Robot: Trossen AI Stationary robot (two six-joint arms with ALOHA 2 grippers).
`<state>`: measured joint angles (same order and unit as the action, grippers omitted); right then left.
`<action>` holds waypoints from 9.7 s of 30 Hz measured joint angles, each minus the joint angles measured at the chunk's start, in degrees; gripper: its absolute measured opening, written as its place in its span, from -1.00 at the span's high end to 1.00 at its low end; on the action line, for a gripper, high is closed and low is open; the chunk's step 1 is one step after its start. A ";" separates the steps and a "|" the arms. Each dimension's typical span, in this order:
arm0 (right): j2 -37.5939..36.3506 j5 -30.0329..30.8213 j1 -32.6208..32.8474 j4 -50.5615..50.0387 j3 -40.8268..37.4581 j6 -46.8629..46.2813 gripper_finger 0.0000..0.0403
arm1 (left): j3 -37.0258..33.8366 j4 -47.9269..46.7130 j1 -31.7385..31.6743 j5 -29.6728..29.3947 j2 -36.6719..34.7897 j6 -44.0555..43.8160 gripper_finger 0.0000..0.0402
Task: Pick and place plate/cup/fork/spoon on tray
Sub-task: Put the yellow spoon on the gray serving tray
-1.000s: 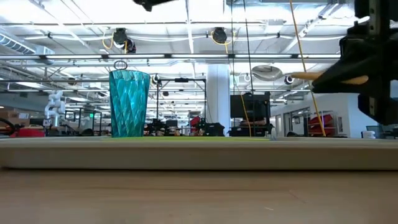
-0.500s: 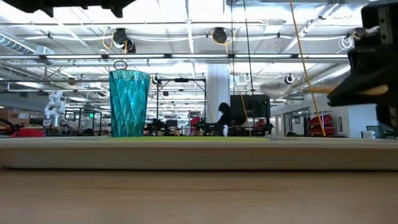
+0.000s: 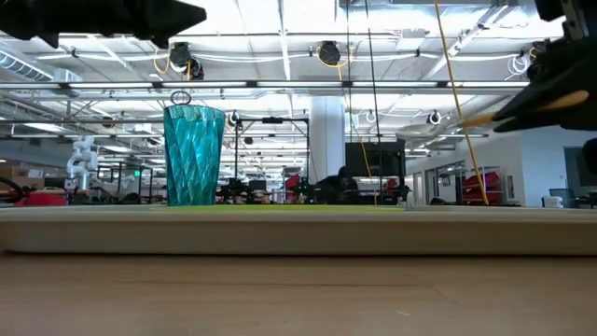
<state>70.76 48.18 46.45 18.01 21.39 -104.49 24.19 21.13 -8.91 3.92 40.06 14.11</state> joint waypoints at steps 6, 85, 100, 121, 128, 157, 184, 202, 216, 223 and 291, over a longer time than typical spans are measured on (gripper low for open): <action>0.00 4.50 1.94 -7.77 1.67 -7.44 0.98 | -3.39 -0.10 -0.02 -1.16 -4.08 1.84 0.79; 7.19 -24.63 -7.53 -8.27 3.29 -21.71 0.09 | -4.82 -6.60 0.00 -1.42 -12.44 4.09 0.79; 6.84 -30.50 -14.71 -9.83 6.68 -12.26 0.09 | -4.82 -6.58 -0.02 -1.42 -12.44 3.85 0.79; 6.10 -37.90 -16.54 -13.59 8.43 -8.60 0.09 | -4.80 -6.83 0.00 -1.42 -12.43 3.76 0.79; 6.10 -31.51 -18.15 -13.29 8.43 -1.92 0.09 | -4.80 -6.82 -0.02 -1.42 -12.42 3.72 0.79; 6.11 -5.73 -26.18 51.26 8.37 116.62 0.09 | -4.75 -3.78 -0.01 -1.42 -12.32 -2.26 0.79; 10.48 -16.56 -37.90 4.74 19.41 95.89 0.09 | -4.75 -11.97 -0.07 3.88 -12.33 -16.28 0.79; 12.96 -35.25 -44.20 -59.77 37.04 77.01 0.09 | 0.41 -26.95 -0.04 7.34 -12.38 -9.09 0.79; 14.68 -36.10 -41.23 -59.74 32.24 74.10 0.09 | 0.41 -28.69 -0.07 8.07 -12.31 -8.30 0.79; 15.43 -36.17 -39.14 -51.65 29.06 73.44 0.09 | 0.41 -28.66 -0.07 8.07 -12.31 -7.78 0.79; 15.37 -37.83 -36.19 -43.05 21.13 61.45 0.09 | 0.38 -28.63 -0.07 8.02 -12.33 -8.13 0.79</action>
<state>86.13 10.35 10.26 -25.04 42.52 -43.03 24.58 -7.51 -8.97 11.94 27.73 5.98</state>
